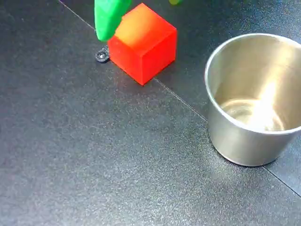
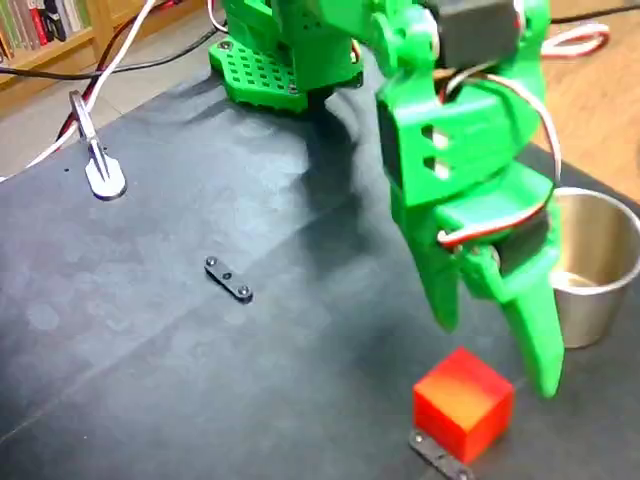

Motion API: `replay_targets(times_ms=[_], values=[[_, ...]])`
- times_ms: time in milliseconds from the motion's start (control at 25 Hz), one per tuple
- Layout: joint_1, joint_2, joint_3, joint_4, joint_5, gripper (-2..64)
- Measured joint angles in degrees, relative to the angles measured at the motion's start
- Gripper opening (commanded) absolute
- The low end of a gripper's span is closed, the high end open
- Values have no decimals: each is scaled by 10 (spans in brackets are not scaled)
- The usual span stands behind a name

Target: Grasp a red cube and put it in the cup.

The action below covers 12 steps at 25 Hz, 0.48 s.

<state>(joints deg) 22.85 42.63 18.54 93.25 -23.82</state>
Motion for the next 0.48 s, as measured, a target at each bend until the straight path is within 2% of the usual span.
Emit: replay_targets(times_ms=[480], values=[[17, -54, 0, 0, -4, 318]])
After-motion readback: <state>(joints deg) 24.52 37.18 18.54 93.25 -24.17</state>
